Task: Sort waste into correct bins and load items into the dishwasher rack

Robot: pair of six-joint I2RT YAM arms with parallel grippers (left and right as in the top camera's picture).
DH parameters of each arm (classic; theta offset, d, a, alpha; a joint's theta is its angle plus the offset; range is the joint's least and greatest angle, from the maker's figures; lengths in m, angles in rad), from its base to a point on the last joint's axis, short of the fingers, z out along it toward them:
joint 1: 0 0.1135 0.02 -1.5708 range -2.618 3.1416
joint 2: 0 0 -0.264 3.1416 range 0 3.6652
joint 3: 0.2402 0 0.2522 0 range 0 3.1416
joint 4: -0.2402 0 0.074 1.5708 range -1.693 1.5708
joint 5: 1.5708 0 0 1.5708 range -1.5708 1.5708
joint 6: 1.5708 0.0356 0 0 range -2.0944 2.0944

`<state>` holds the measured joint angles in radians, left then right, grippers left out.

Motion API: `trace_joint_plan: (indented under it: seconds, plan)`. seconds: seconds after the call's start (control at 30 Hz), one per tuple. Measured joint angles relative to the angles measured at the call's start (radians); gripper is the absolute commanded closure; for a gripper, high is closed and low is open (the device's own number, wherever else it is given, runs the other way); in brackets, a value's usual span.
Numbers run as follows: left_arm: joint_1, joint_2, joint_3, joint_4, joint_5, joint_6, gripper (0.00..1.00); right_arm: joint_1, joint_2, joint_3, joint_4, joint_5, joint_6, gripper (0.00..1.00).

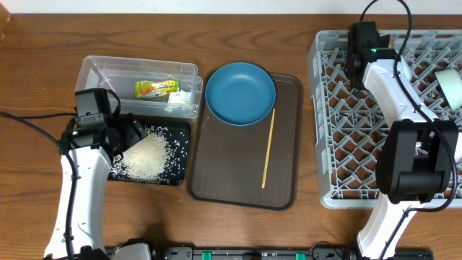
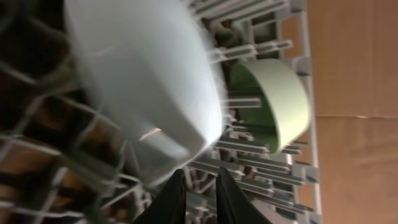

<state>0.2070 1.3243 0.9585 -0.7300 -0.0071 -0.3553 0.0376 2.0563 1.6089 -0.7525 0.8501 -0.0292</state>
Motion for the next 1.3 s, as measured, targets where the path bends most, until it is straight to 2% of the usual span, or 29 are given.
trace_joint_plan:
  seconds: [0.1, 0.17, 0.2, 0.33, 0.43, 0.57, 0.67, 0.83, 0.97, 1.1, 1.23, 1.3]
  plan:
    - [0.000, 0.000, 0.000, 0.000, 0.000, 0.000, 0.09, 0.004, -0.002, 0.000, 0.000, -0.029, 0.013, 0.78]
    - [0.000, 0.000, 0.000, 0.000, 0.000, 0.000, 0.09, 0.004, -0.011, 0.000, 0.004, -0.049, 0.023, 0.69]
    - [0.000, 0.000, 0.000, 0.000, 0.000, 0.000, 0.09, 0.004, -0.026, -0.002, 0.011, -0.065, 0.021, 0.59]
    - [0.000, 0.000, 0.000, 0.000, 0.000, 0.000, 0.09, 0.004, -0.116, -0.005, 0.047, -0.137, 0.033, 0.44]
    - [0.000, 0.000, 0.000, 0.000, 0.000, 0.000, 0.09, 0.004, -0.219, -0.005, 0.068, -0.257, 0.034, 0.44]
    - [0.000, 0.000, 0.000, 0.000, 0.000, 0.000, 0.09, 0.004, -0.327, -0.003, 0.083, -0.573, 0.037, 0.44]
    - [0.000, 0.000, 0.000, 0.000, 0.000, 0.000, 0.09, 0.013, -0.332, 0.000, 0.089, -0.814, 0.045, 0.44]
    - [0.000, 0.000, 0.000, 0.000, 0.000, 0.000, 0.09, 0.090, -0.251, 0.000, 0.083, -1.030, 0.075, 0.45]
    - [0.000, 0.000, 0.000, 0.000, 0.000, 0.000, 0.09, 0.180, -0.145, 0.000, 0.079, -1.099, 0.094, 0.47]
    - [0.000, 0.000, 0.000, 0.000, 0.000, 0.000, 0.09, 0.241, -0.063, 0.000, 0.075, -1.080, 0.132, 0.48]
    - [0.000, 0.000, 0.000, 0.000, 0.000, 0.000, 0.09, 0.291, 0.007, 0.000, 0.074, -1.032, 0.169, 0.60]
    - [0.000, 0.000, 0.000, 0.000, 0.000, 0.000, 0.09, 0.310, 0.038, 0.000, 0.072, -1.008, 0.187, 0.73]
